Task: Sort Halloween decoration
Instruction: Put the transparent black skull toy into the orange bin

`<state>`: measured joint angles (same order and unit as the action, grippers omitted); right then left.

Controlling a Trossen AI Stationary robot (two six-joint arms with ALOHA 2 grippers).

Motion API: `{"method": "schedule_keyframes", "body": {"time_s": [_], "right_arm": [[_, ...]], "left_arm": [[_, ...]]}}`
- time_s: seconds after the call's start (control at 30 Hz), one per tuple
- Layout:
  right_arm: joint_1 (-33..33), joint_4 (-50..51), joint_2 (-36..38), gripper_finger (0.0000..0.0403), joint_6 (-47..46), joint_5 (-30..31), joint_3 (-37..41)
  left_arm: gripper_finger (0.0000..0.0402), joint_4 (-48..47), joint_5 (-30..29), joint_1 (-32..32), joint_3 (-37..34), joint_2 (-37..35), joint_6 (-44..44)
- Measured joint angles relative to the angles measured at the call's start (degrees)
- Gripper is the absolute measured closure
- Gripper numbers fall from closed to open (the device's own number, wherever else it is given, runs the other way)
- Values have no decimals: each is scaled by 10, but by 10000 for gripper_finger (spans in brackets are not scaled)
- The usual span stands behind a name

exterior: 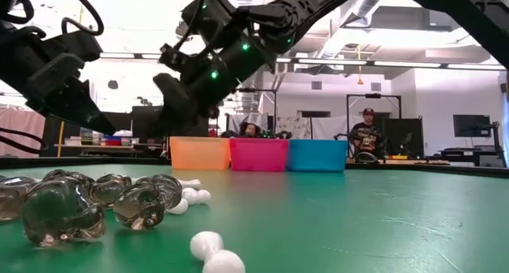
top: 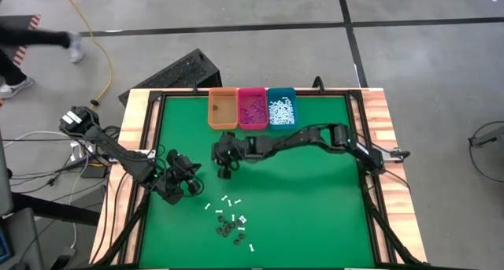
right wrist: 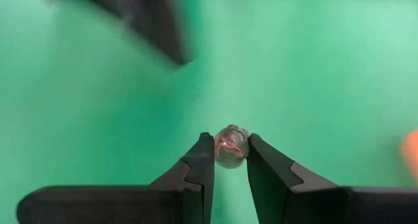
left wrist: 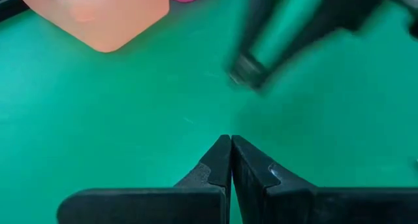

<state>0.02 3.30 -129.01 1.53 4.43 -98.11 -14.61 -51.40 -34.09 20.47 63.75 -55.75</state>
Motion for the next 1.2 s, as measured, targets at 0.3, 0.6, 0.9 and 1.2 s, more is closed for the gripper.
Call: {"method": "schedule_keyframes", "body": {"time_s": [0.3,0.6,0.9,1.2], "right_arm": [[-81,47,17,301,63,0,-70],[-164,72,11,252,30,17,-86],[-175,117,17,141,-10,-55,-86],[-75,285,47,154,-27,-304,-86]], "left_arm": [[401,0,-2,-4,0,0,-10],[401,3,-3,-4,0,0,-13],[401,-1,-2,-4,0,0,-11],[401,-2,1,-11,0,0,-11]]}}
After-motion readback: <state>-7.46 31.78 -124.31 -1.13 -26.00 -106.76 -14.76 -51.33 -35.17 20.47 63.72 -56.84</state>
